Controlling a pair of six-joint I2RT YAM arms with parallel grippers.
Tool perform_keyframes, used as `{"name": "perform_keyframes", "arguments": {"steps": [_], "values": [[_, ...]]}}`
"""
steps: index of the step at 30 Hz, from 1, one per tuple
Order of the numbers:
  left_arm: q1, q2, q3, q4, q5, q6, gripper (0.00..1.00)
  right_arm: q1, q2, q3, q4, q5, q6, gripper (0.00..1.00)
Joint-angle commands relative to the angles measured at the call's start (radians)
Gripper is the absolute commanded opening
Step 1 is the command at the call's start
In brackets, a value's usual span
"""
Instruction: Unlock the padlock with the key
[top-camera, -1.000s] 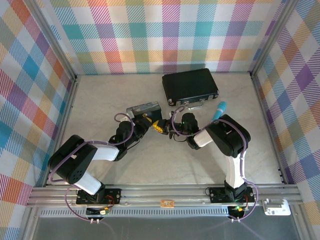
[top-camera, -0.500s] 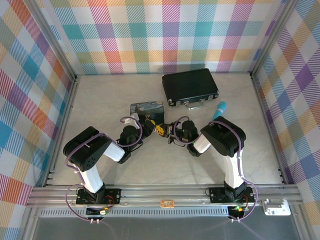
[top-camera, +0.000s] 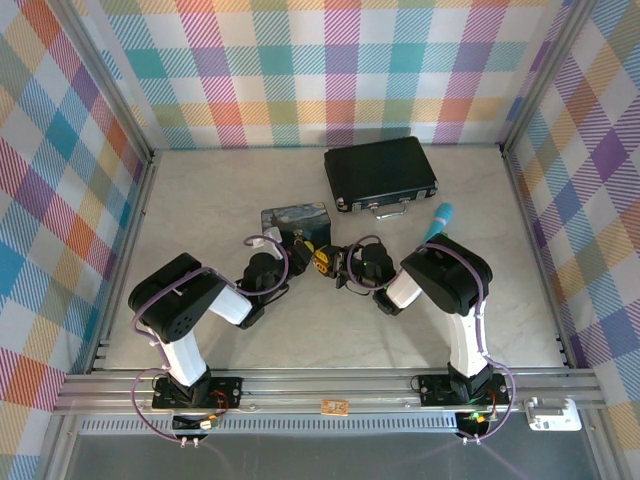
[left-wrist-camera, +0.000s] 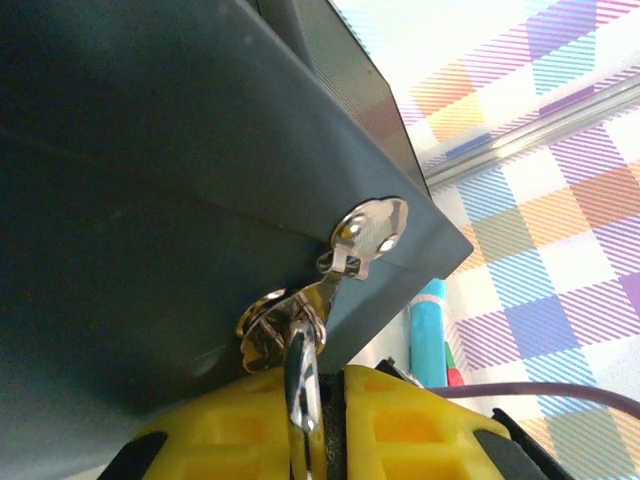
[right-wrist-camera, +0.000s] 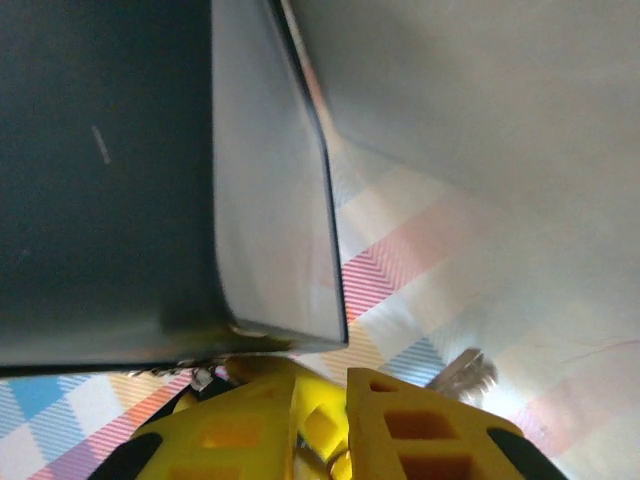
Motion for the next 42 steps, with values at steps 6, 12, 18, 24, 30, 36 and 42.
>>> {"name": "perform_keyframes", "arguments": {"steps": [6, 12, 18, 24, 30, 36, 42], "values": [[-0.045, -0.041, -0.023, 0.097, 0.01, -0.019, 0.0, -0.016, -0.056, -0.06, -0.164, 0.034, -0.229, 0.33], [-0.043, -0.067, -0.024, 0.012, -0.062, -0.037, 0.0, -0.033, -0.198, -0.088, -0.402, 0.046, -0.432, 0.4], [-0.044, -0.1, -0.015, -0.104, -0.109, -0.032, 0.0, -0.046, -0.395, -0.031, -0.858, 0.083, -0.707, 0.44], [-0.044, -0.163, 0.007, -0.313, -0.149, -0.025, 0.0, -0.049, -0.529, 0.037, -1.2, 0.147, -0.984, 0.48], [-0.045, -0.214, 0.034, -0.47, -0.152, -0.002, 0.0, -0.049, -0.597, 0.092, -1.411, 0.188, -1.184, 0.5], [-0.049, -0.147, 0.072, -0.468, -0.101, 0.006, 0.0, -0.049, -0.622, 0.117, -1.483, 0.241, -1.276, 0.51], [-0.054, -0.094, 0.087, -0.477, -0.157, 0.006, 0.0, -0.037, -0.678, 0.126, -1.509, 0.291, -1.317, 0.51]]}}
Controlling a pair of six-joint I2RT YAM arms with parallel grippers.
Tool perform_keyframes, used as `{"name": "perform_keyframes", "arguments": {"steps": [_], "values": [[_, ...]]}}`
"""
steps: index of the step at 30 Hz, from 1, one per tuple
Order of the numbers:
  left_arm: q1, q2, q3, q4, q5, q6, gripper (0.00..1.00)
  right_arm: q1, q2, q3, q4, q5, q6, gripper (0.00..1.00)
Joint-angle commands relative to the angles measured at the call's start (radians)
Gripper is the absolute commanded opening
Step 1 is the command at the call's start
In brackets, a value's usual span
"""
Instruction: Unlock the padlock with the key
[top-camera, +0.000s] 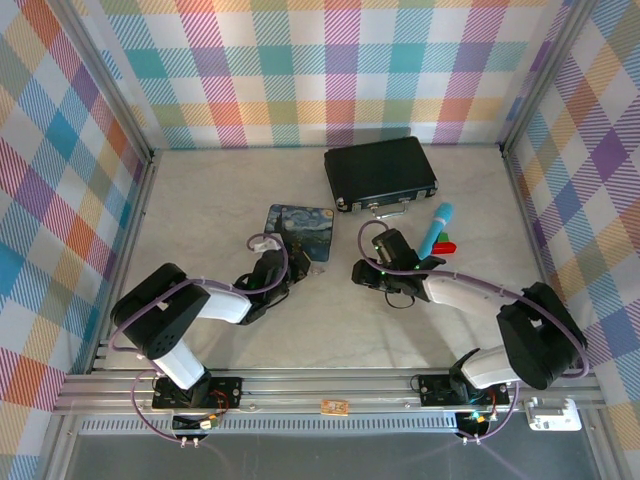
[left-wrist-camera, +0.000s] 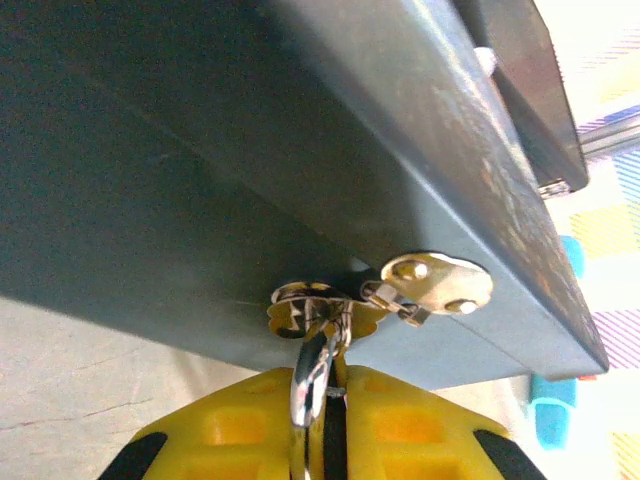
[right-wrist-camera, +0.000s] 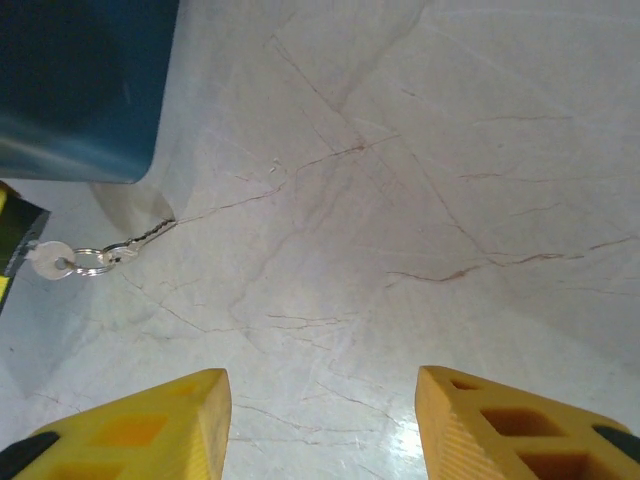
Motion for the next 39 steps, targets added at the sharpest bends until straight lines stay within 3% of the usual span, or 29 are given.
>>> {"name": "perform_keyframes", "arguments": {"steps": [1, 7, 12, 17, 22, 24, 28, 31, 39], "values": [[-0.017, 0.037, 0.028, 0.012, -0.039, 0.035, 0.0, 0.012, -0.056, 0.027, -0.047, 0.066, -0.063, 0.51], [-0.015, 0.094, 0.026, 0.063, -0.042, 0.037, 0.07, 0.03, -0.104, 0.024, -0.056, 0.109, -0.117, 0.52], [-0.016, 0.032, -0.013, 0.041, -0.058, 0.007, 0.36, 0.102, -0.087, 0.06, -0.07, 0.152, -0.185, 0.52], [-0.011, -0.137, -0.048, -0.129, -0.083, -0.012, 0.49, 0.197, 0.003, 0.151, -0.103, 0.22, -0.234, 0.52], [0.024, -0.358, -0.042, -0.436, -0.122, -0.007, 0.69, 0.272, 0.139, 0.283, -0.128, 0.261, -0.27, 0.52], [0.068, -0.417, -0.032, -0.516, -0.074, 0.017, 0.74, 0.297, 0.199, 0.337, -0.133, 0.273, -0.289, 0.52], [0.217, -0.484, -0.007, -0.637, 0.073, 0.054, 0.76, 0.338, 0.346, 0.471, -0.182, 0.313, -0.323, 0.53], [0.336, -0.522, -0.03, -0.633, 0.17, 0.053, 0.76, 0.363, 0.445, 0.583, -0.241, 0.368, -0.365, 0.56], [0.45, -0.573, -0.041, -0.599, 0.262, 0.06, 0.77, 0.396, 0.648, 0.792, -0.352, 0.504, -0.428, 0.6]]}}
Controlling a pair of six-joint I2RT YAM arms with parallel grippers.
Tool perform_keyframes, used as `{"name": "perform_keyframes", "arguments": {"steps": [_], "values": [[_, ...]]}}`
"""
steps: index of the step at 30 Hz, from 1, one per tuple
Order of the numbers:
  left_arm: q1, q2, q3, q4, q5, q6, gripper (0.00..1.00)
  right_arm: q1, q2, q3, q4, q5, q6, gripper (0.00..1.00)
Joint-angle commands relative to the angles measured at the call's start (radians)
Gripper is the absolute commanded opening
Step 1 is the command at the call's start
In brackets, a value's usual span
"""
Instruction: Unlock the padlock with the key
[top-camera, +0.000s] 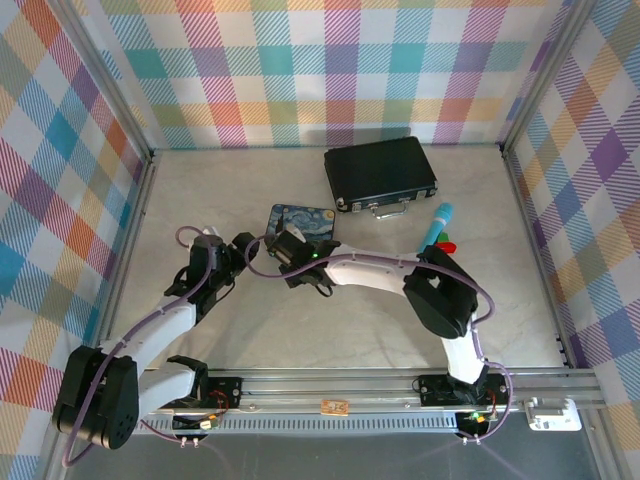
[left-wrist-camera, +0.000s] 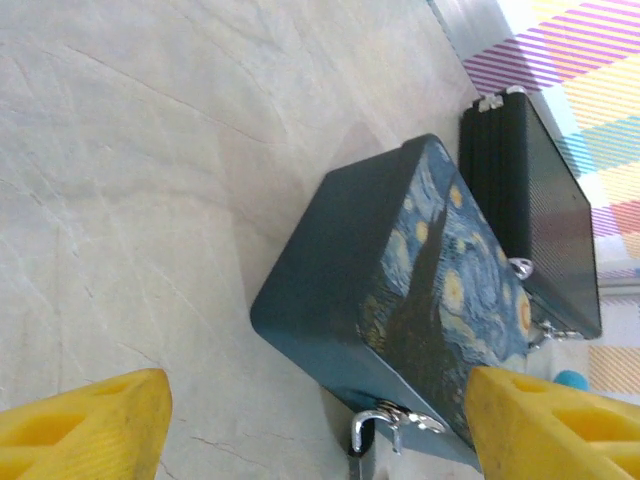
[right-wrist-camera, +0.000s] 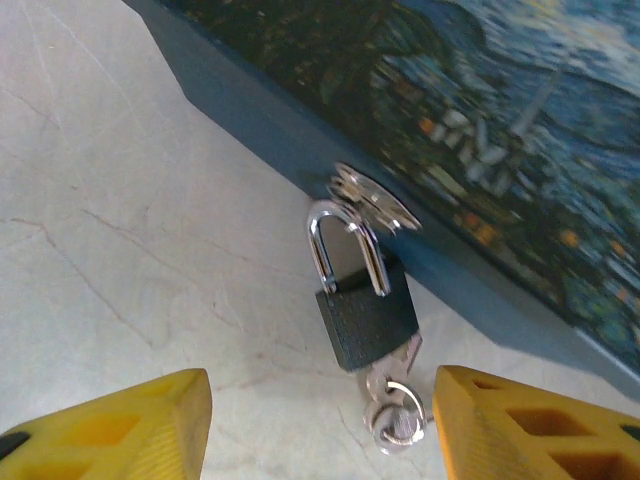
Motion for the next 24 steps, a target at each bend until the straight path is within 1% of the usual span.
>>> {"name": "perform_keyframes", "arguments": {"steps": [1, 4, 8, 12, 16, 20, 22, 24], "values": [[0.026, -0.012, -0.011, 0.002, 0.077, 0.015, 0.77, 0.008, 0.05, 0.059, -0.083, 0.08, -0.042, 0.59], [0.044, -0.002, -0.012, 0.012, 0.097, 0.014, 0.77, 0.008, 0.083, 0.075, -0.082, 0.093, -0.044, 0.55], [0.051, 0.008, -0.017, 0.036, 0.124, 0.008, 0.77, 0.007, 0.119, 0.079, -0.069, 0.117, -0.057, 0.52], [0.053, 0.002, -0.026, 0.038, 0.118, 0.003, 0.77, 0.006, 0.149, 0.08, -0.051, 0.136, -0.067, 0.49], [0.053, 0.001, -0.052, 0.043, 0.09, -0.008, 0.77, 0.007, 0.171, 0.088, -0.056, 0.21, -0.046, 0.43], [0.053, 0.003, -0.074, 0.064, 0.092, -0.027, 0.77, 0.005, 0.175, 0.086, -0.011, 0.213, -0.067, 0.42], [0.053, -0.002, -0.082, 0.069, 0.092, -0.038, 0.77, 0.004, 0.176, 0.081, 0.009, 0.216, -0.079, 0.39], [0.053, -0.018, -0.096, 0.083, 0.094, -0.043, 0.77, -0.001, 0.177, 0.076, 0.012, 0.211, -0.079, 0.38]]}}
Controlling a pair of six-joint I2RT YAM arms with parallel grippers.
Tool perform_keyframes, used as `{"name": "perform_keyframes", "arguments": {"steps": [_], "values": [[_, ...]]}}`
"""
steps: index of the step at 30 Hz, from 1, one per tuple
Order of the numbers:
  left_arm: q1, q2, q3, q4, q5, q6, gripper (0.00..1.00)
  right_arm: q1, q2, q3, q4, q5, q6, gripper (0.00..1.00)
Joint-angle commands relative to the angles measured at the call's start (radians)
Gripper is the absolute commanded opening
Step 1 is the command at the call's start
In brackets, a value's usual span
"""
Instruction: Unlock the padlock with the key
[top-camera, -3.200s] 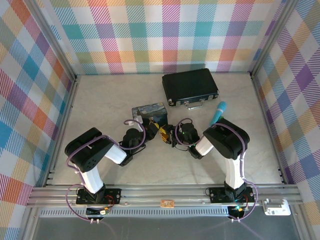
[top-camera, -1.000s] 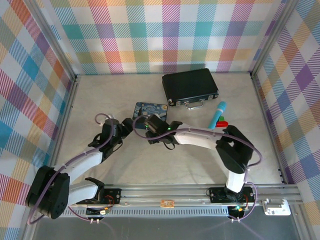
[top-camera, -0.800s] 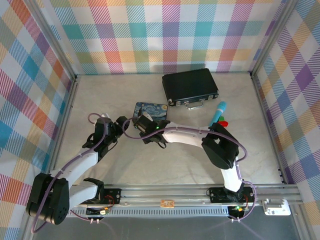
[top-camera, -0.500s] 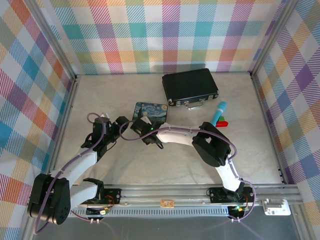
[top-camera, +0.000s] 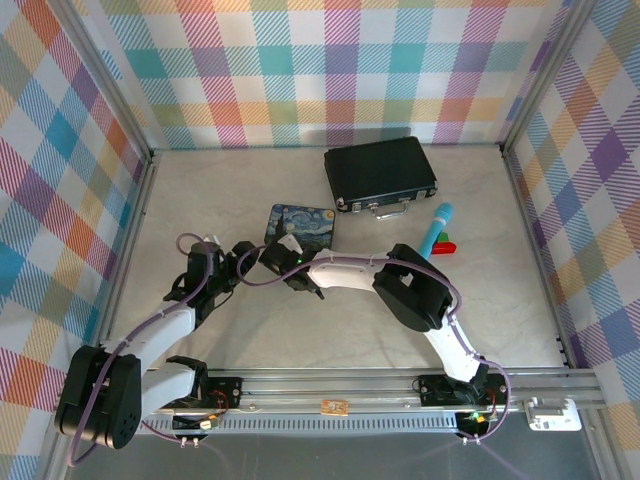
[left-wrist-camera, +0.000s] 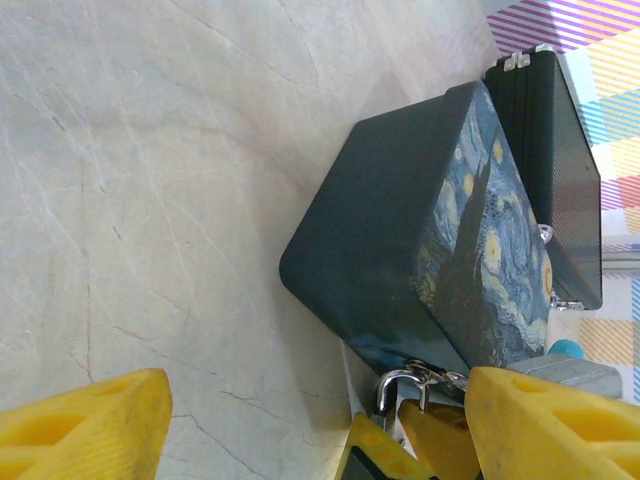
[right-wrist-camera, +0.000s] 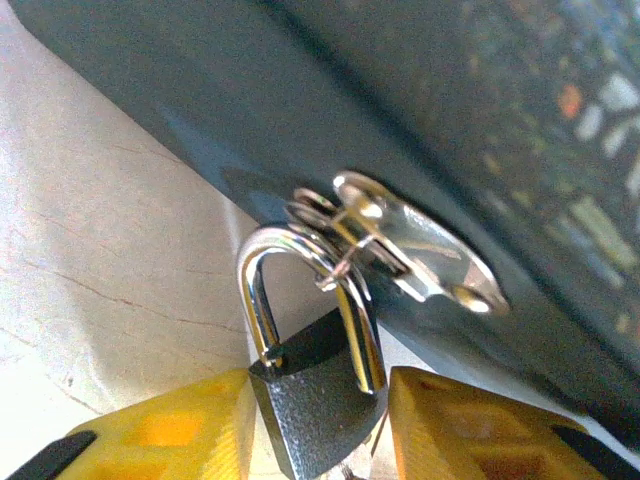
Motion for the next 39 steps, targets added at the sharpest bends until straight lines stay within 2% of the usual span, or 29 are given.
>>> {"name": "perform_keyframes", "arguments": {"steps": [1, 9, 12, 19, 24, 30, 39], "values": [[0.015, -0.034, -0.032, 0.044, 0.001, -0.02, 0.77, -0.009, 0.014, 0.001, 0.024, 0.025, -0.015, 0.37], [0.015, -0.134, -0.077, 0.005, 0.004, -0.009, 0.75, -0.018, -0.029, -0.05, 0.077, -0.048, -0.044, 0.21], [0.013, -0.15, -0.094, 0.028, 0.013, -0.011, 0.73, -0.026, -0.057, -0.071, 0.106, -0.113, -0.072, 0.16], [-0.01, -0.169, -0.131, 0.095, 0.031, -0.048, 0.7, -0.084, -0.14, -0.163, 0.206, -0.387, -0.151, 0.06], [-0.063, -0.162, -0.125, 0.119, 0.025, -0.059, 0.62, -0.13, -0.203, -0.236, 0.26, -0.606, -0.195, 0.02], [-0.174, -0.068, -0.152, 0.277, -0.031, -0.117, 0.44, -0.192, -0.215, -0.269, 0.279, -0.806, -0.184, 0.01], [-0.283, 0.171, -0.074, 0.452, -0.078, -0.118, 0.37, -0.221, -0.212, -0.273, 0.286, -0.868, -0.164, 0.0]]}}
